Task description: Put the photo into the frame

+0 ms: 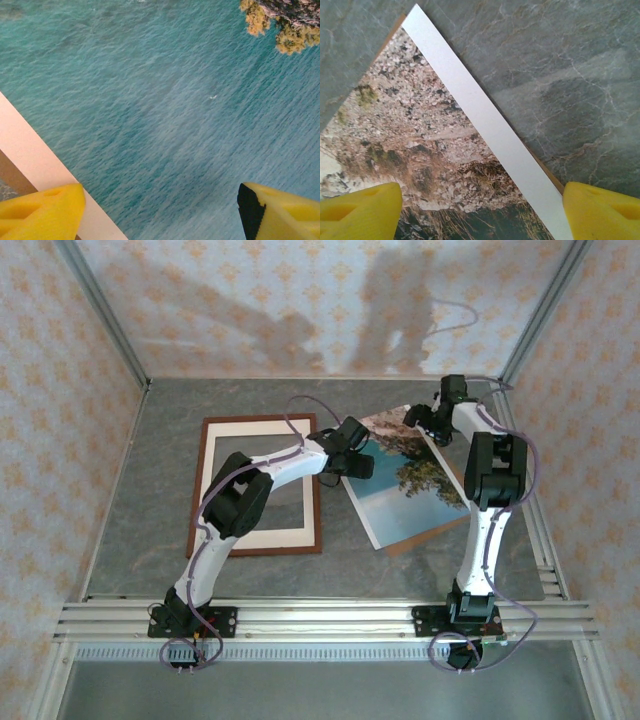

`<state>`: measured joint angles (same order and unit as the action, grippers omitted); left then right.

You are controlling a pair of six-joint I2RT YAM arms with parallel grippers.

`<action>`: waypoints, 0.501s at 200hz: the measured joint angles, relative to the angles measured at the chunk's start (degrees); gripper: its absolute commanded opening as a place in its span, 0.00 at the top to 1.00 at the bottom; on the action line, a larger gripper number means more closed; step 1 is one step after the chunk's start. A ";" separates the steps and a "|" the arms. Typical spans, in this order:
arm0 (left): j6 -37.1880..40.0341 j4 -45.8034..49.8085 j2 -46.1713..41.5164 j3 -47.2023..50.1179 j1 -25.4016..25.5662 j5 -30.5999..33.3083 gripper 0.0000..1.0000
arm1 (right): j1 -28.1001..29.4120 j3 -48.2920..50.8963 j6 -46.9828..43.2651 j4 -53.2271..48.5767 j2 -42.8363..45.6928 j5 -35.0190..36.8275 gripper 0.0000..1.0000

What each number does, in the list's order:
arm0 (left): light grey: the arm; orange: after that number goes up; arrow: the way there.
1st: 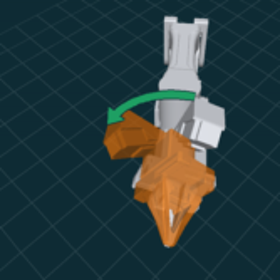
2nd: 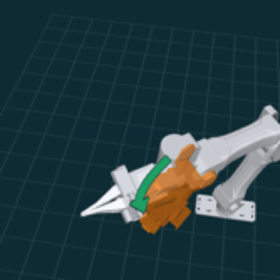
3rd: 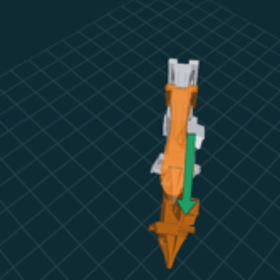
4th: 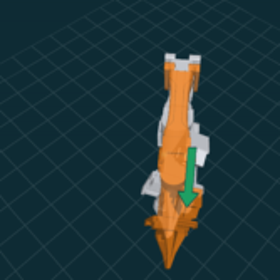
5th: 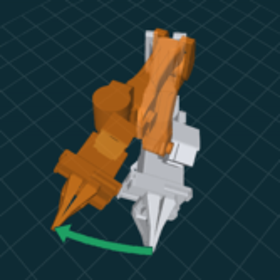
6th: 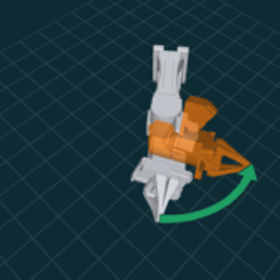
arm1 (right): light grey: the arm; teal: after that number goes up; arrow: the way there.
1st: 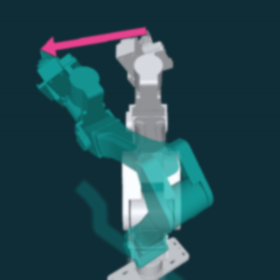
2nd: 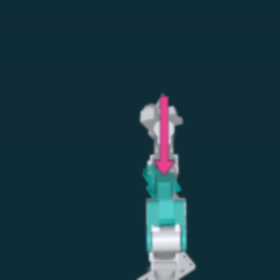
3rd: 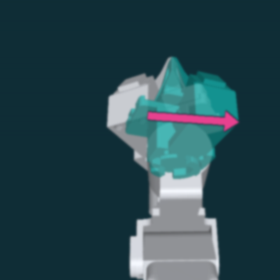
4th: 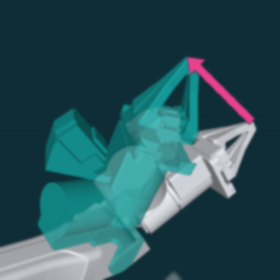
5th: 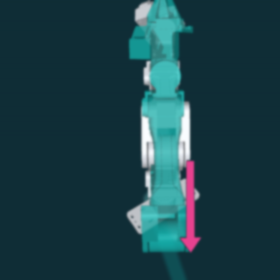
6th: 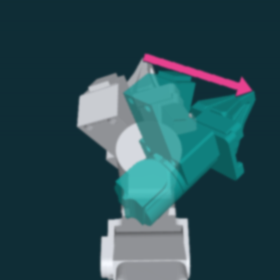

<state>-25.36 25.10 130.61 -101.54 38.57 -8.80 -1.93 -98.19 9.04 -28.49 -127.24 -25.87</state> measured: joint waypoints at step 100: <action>1.49 2.97 2.73 -4.87 -0.74 -1.73 0.19 | 0.24 9.60 -4.85 -3.41 6.71 3.80 0.23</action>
<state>-23.88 28.08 133.34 -106.41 37.82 -10.52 -1.69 -88.60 4.19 -31.90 -120.53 -22.06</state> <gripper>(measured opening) 0.814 0.786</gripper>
